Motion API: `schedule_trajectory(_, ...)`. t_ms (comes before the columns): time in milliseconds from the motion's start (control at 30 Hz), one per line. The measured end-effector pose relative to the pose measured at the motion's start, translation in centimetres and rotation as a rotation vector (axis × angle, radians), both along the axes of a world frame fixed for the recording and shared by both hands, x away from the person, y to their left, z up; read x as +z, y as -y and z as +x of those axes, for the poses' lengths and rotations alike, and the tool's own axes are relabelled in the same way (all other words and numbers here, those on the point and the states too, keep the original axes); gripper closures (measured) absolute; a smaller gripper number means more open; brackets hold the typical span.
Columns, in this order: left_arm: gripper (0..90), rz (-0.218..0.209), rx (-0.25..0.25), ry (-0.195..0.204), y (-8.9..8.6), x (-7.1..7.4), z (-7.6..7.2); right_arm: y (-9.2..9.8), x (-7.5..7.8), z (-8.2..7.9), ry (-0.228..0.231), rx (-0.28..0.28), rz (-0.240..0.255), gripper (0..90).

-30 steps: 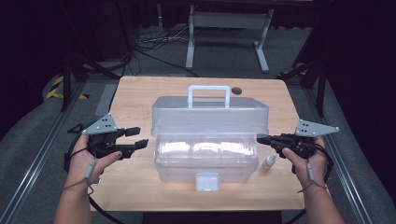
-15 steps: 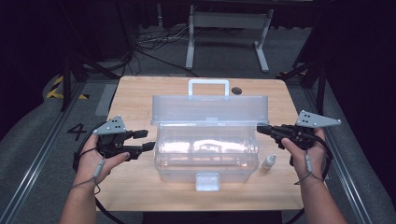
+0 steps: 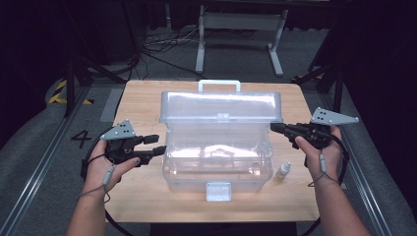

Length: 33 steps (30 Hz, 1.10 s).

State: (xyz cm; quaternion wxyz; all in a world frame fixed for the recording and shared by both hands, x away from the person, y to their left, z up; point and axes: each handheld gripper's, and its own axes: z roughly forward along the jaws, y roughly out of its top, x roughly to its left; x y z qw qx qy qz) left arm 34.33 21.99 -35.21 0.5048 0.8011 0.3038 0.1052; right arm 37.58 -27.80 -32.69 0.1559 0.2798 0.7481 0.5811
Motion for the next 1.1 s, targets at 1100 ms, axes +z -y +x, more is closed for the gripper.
schedule_trajectory(1100,62.6,-0.007,0.185,0.124,1.3,2.6,0.1,-0.2,0.9,0.8,-0.002,-0.004,0.002,90.0)
